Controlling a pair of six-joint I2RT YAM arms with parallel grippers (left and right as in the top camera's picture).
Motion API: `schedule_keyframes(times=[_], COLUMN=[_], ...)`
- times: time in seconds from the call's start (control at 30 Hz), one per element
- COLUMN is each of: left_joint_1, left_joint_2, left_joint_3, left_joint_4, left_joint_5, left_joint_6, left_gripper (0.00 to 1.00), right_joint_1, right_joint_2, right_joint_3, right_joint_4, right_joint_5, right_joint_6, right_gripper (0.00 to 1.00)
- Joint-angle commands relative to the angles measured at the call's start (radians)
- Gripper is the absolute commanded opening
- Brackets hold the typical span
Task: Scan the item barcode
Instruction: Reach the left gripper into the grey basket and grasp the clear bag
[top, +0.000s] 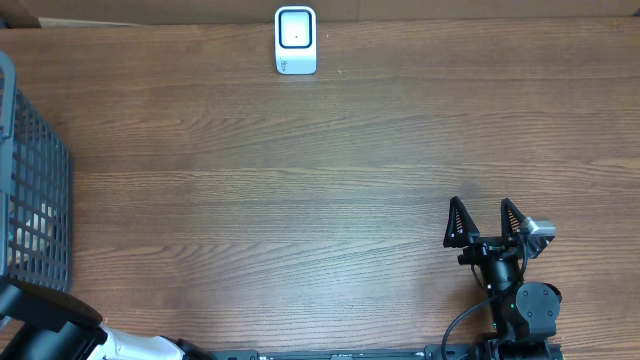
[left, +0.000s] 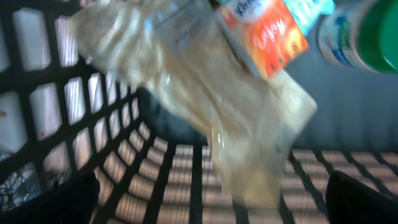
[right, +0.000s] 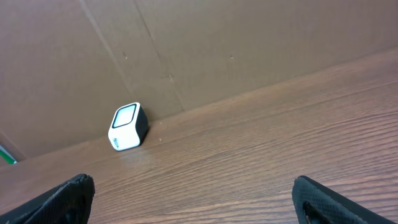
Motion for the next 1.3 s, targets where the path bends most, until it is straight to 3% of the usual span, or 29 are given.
schedule_keyframes(times=[0.0, 0.27, 0.73, 0.8, 0.83, 0.87, 0.9, 0.97, 1.1, 1.27], left_joint_1=[0.004, 0.003, 0.003, 0.002, 0.003, 0.003, 0.003, 0.002, 0.003, 0.003], left_joint_2=[0.019, 0.02, 0.024, 0.026, 0.026, 0.026, 0.026, 0.026, 0.026, 0.001], left_joint_3=[-0.108, -0.303, -0.576, -0.61, -0.627, -0.64, -0.644, -0.645, -0.63, -0.543], left_joint_4=[0.063, 0.252, 0.756, 0.807, 0.832, 0.851, 0.857, 0.861, 0.863, 0.828], left_joint_5=[-0.068, -0.069, -0.13, -0.134, -0.135, -0.135, -0.135, -0.13, -0.065, 0.087], left_joint_6=[-0.04, -0.04, -0.013, -0.013, -0.013, -0.013, -0.013, -0.013, -0.003, 0.101], left_gripper=[1.0, 1.0, 0.96, 0.87, 0.76, 0.56, 0.27, 0.06, 0.04, 0.04], right_joint_1=[0.005, 0.005, 0.005, 0.005, 0.005, 0.005, 0.005, 0.005, 0.005, 0.005], right_joint_2=[-0.008, -0.008, -0.008, -0.008, -0.008, -0.008, -0.008, -0.008, -0.008, -0.008], right_joint_3=[-0.011, -0.011, -0.011, -0.011, -0.011, -0.011, -0.011, -0.011, -0.011, -0.011], right_joint_4=[0.006, 0.006, 0.006, 0.006, 0.006, 0.006, 0.006, 0.006, 0.005, 0.005], right_joint_5=[-0.002, -0.002, -0.002, -0.002, -0.002, -0.002, -0.002, -0.002, -0.002, -0.002], right_joint_6=[-0.003, -0.003, -0.003, -0.004, -0.003, -0.004, -0.003, -0.003, -0.003, -0.003], right_gripper=[1.0, 1.0, 1.0, 1.0, 1.0, 1.0, 1.0, 1.0, 1.0, 1.0])
